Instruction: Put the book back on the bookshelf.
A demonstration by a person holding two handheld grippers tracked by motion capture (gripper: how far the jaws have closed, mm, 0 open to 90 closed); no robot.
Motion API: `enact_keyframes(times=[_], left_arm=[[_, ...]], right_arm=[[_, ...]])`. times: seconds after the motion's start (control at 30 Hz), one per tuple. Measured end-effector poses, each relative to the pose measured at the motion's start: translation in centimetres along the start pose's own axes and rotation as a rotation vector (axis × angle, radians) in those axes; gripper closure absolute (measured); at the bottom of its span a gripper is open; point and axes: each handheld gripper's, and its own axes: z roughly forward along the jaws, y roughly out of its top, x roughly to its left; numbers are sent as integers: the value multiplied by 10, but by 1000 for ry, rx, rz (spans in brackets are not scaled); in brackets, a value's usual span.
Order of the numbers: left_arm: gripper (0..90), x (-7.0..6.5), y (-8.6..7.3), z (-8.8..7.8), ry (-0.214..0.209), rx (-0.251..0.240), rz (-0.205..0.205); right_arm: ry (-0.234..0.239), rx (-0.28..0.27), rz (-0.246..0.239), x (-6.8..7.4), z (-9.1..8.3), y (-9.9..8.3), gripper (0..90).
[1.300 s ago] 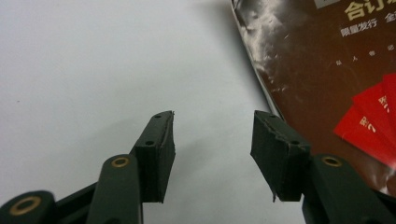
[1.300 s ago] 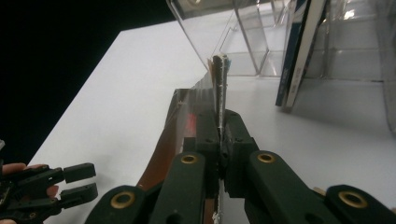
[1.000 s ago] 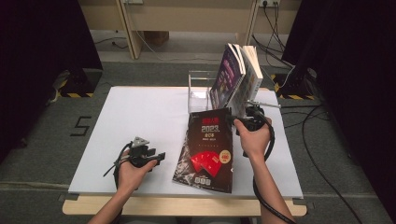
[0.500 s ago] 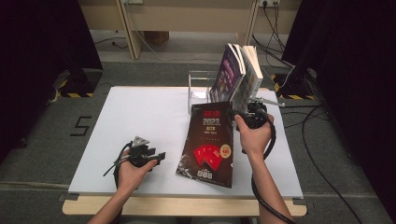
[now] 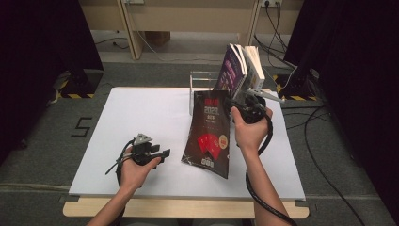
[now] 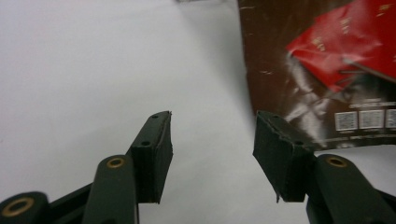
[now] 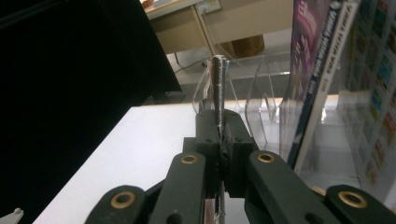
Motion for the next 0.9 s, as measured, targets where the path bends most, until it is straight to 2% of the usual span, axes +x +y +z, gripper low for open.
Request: enact_keyframes(times=[0.13, 0.2, 0.4, 0.7, 0.9], left_arm=[[462, -7, 10, -1, -13, -30, 22], [461, -11, 16, 0, -20, -48, 20], [455, -24, 32, 0, -48, -77, 42], [455, -46, 59, 2, -115, -118, 41], [444, -70, 84, 7, -155, -139, 66]], right_arm=[[-11, -24, -1, 6, 5, 4, 872], [-16, -42, -2, 9, 7, 6, 872], [-31, -68, -7, 16, 15, 11, 872], [-40, -64, -19, 25, 24, 13, 871], [-48, -64, -22, 27, 26, 11, 871]])
